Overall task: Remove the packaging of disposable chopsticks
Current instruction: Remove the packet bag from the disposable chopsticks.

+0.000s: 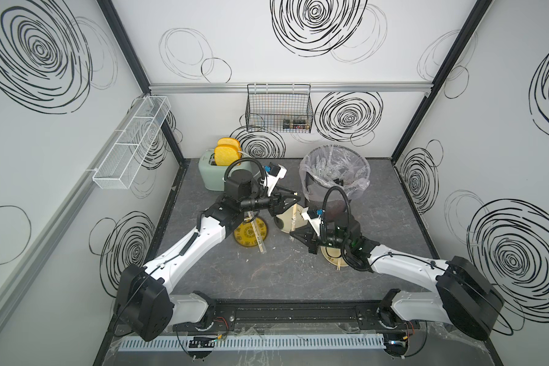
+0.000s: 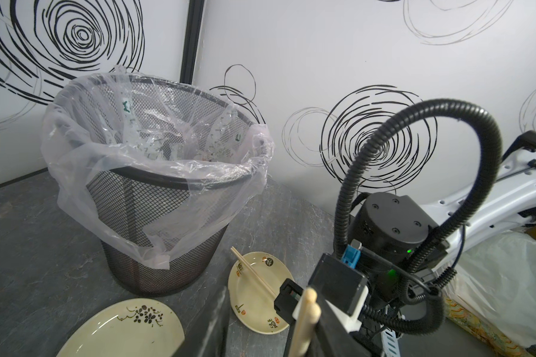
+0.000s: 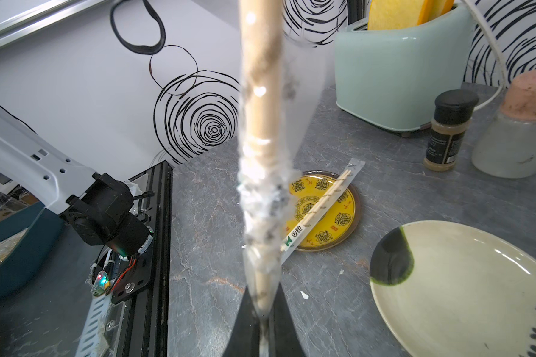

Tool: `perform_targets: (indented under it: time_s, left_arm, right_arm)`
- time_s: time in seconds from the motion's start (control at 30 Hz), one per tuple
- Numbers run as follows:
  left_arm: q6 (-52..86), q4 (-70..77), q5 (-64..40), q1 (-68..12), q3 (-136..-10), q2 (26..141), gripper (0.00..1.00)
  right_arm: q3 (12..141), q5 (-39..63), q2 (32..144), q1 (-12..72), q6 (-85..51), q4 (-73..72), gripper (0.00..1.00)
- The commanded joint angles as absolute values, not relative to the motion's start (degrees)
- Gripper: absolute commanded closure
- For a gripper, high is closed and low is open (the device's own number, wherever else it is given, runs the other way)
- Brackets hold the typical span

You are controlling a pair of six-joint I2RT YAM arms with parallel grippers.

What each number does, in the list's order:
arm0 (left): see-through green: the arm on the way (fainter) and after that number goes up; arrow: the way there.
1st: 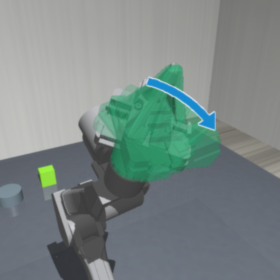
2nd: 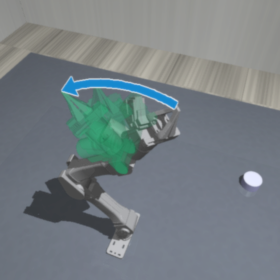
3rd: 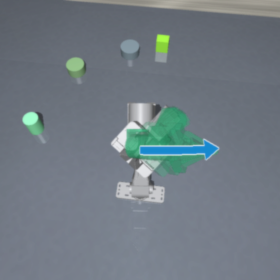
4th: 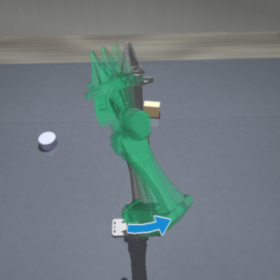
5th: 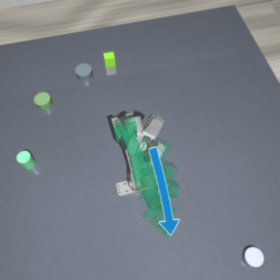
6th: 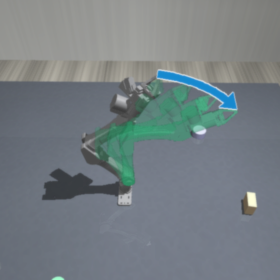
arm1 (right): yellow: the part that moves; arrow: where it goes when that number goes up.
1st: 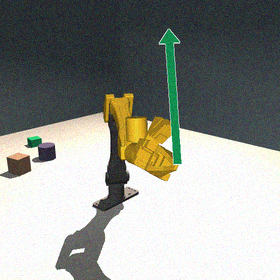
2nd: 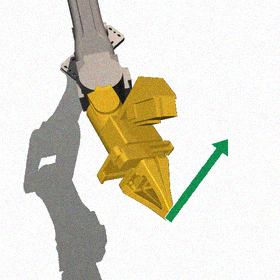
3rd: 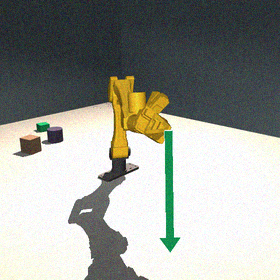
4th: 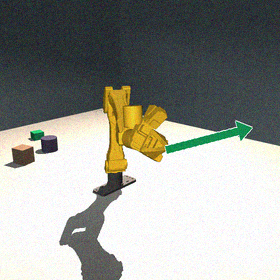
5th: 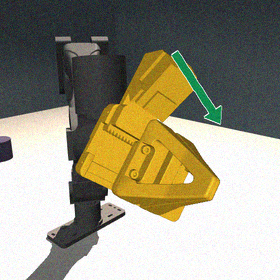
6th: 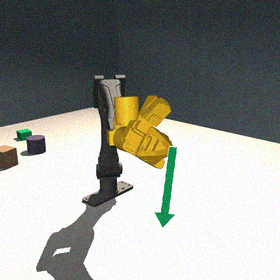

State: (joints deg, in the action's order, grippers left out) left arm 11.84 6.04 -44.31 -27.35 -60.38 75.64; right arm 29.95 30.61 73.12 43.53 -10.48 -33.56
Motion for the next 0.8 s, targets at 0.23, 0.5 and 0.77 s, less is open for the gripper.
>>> perform_targets:
  time_s: [0.23,0.5,0.77]
  left_arm:
    - [10.7,7.9,-46.3,-27.0,-59.5,76.8,0.83]
    - [18.0,20.1,-48.8,-23.8,-55.5,74.9,1.00]
    - [22.7,27.8,-51.8,-21.0,-51.9,73.5,1.00]
  right_arm:
    - [31.1,30.7,73.0,43.9,-10.0,-34.7,1.00]
    - [32.7,30.2,74.0,43.9,-10.5,-32.6,0.77]
    - [32.7,30.6,76.4,43.8,-12.7,-31.7,0.66]
